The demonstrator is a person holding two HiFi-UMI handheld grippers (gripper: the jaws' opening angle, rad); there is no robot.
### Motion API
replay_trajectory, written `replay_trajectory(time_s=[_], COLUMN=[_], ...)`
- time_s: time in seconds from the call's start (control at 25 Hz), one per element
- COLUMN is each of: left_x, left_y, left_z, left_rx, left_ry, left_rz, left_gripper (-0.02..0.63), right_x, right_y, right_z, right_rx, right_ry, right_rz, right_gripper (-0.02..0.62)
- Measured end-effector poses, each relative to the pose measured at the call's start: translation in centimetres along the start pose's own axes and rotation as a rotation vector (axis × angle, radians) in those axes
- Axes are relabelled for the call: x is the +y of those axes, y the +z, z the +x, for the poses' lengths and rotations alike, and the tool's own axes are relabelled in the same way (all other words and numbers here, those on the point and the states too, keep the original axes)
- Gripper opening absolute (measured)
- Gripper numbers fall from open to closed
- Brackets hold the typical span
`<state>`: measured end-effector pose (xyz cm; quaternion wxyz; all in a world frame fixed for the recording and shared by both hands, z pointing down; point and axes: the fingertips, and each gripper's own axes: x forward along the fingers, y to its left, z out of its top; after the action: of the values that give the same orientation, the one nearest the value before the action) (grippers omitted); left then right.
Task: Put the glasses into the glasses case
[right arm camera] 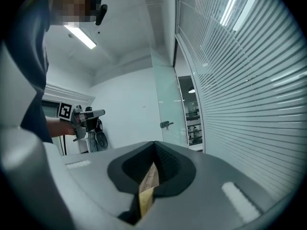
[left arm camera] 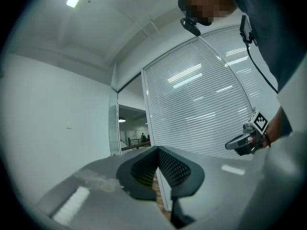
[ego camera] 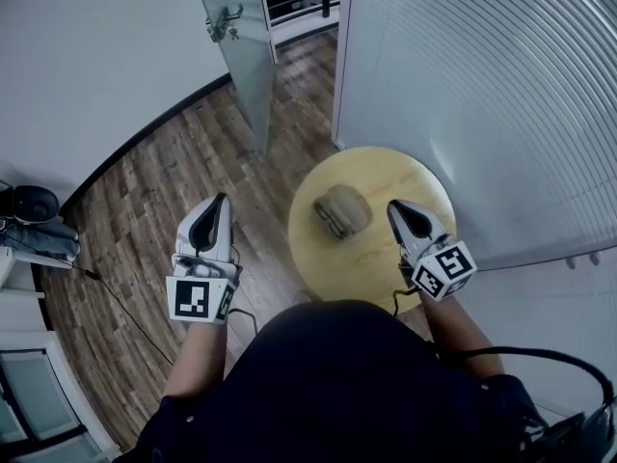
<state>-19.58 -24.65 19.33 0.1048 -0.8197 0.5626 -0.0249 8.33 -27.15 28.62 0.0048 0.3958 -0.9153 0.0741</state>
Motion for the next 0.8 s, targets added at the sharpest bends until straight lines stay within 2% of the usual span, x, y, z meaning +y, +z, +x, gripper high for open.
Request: replay_trajectory(time_s=[0.32, 0.8], left_x=[-0.4, 0.1], left_y=[1.0, 1.7], left_z=[0.1, -0.1], left_rx=[-0.009, -0.015], left_ry=[-0.001, -0.022], left_rz=[0.010, 0.017], left_gripper=[0.000, 0.002], right_x=[0.1, 0.4], right_y=[0.3, 1.2], right_z=[0.0, -0.2], right_rx=[-0.007, -0.011], right_ry=[0.013, -0.015], right_rz=[0.017, 0.017], right_gripper=[0.009, 0.009])
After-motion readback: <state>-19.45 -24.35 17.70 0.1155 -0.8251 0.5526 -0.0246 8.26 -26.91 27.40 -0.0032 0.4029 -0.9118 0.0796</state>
